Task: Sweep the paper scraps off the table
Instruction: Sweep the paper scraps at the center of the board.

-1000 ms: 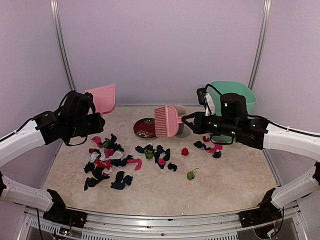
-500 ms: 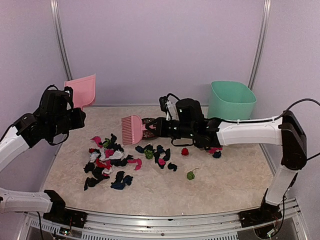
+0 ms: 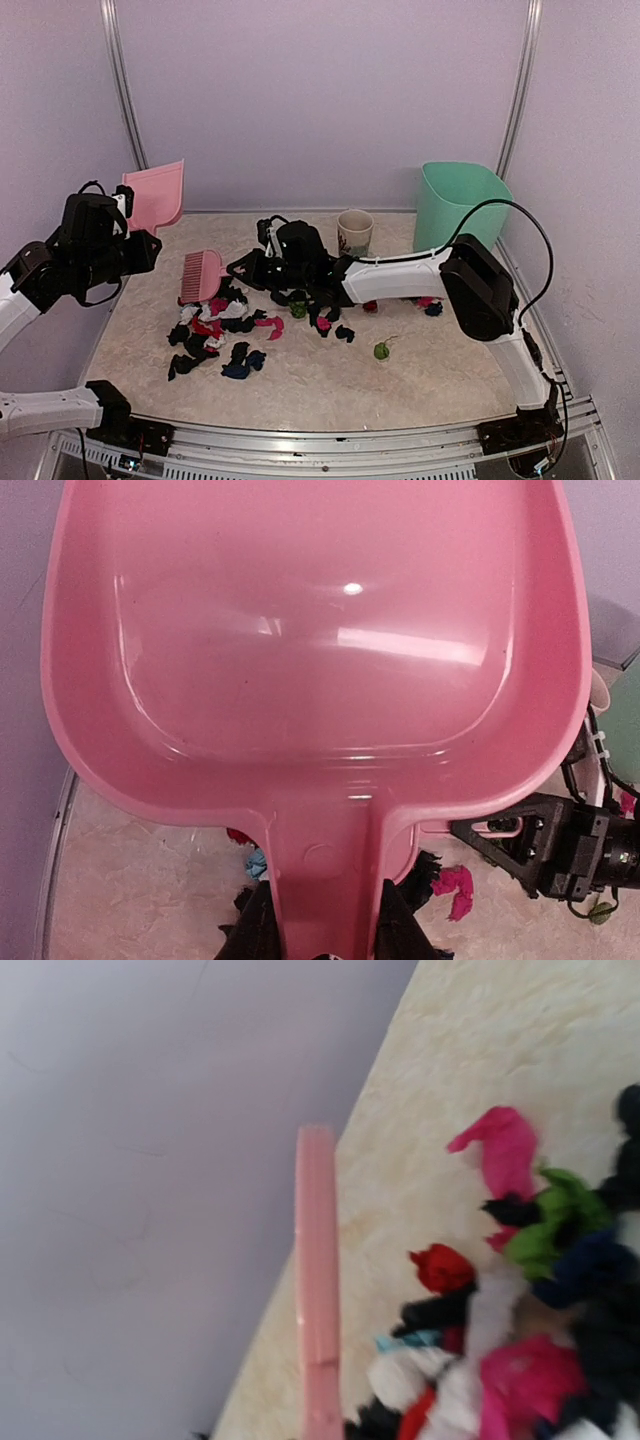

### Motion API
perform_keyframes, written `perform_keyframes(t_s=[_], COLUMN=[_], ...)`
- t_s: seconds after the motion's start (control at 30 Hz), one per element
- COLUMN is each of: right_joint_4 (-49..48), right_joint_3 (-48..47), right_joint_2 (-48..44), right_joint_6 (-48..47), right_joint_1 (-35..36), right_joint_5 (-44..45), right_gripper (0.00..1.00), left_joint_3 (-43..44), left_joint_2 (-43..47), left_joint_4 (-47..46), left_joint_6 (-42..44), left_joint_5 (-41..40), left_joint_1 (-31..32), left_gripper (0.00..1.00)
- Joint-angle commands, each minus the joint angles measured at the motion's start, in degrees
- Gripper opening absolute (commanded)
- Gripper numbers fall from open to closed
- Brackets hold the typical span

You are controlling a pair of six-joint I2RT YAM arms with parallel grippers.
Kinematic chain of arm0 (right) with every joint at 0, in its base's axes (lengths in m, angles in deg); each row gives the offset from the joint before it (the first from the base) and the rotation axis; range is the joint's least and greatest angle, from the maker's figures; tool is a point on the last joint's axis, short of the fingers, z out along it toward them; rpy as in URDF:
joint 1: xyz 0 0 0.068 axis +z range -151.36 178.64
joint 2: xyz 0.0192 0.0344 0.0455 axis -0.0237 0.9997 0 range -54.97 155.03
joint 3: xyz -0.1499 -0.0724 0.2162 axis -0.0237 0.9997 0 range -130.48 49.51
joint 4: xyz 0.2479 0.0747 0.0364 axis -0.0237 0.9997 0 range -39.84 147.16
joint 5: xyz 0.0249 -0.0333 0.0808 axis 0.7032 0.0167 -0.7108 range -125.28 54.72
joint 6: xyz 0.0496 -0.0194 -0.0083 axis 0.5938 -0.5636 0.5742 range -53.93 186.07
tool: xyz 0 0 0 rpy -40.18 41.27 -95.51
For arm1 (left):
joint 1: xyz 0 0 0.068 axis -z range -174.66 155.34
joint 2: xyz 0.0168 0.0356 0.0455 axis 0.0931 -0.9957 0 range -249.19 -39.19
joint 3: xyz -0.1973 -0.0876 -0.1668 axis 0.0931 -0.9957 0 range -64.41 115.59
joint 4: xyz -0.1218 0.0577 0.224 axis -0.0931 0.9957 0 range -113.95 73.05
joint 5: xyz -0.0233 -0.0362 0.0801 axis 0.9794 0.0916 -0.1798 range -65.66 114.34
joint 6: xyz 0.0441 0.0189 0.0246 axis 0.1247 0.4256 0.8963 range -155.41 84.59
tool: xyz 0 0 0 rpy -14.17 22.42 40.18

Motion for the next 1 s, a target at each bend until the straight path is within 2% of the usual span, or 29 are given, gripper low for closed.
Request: perform_keyframes(t_s=[0.0,0.2,0.47,0.8,0.97], right_joint_4=[-1.7,1.8,12.5,19.7,20.6], right_joint_3=[-10.0,-21.2,-31.2,-29.9,-23.3], right_joint_2=[7.6,16.2,22.7,22.6,17.9], right_joint_6=[8.2,13.5,14.4,12.6,10.0], right_joint_1=[1.3,1.6,1.1,-0.5,-0.9], right_joint_5=[-1.1,0.7,4.4,5.4,6.9], right_gripper=[0.0,0.0,0.0,0.0,0.0], left_joint_3=[2.5,6.0,6.8,7.8,8.0], left_joint_2=[1.4,0.9,1.7,0.8,0.5], left_joint_4=[1.9,3.1,4.4,4.5,4.1], left_joint_6=[0.5,1.3,1.1,1.1,0.8], left_joint_5=[2.7,4.4,5.3,5.2,5.3], left_joint_1=[-0.4,-0.5,-0.5,-0.5,-0.5], left_gripper=[0.0,0.0,0.0,0.0,0.0])
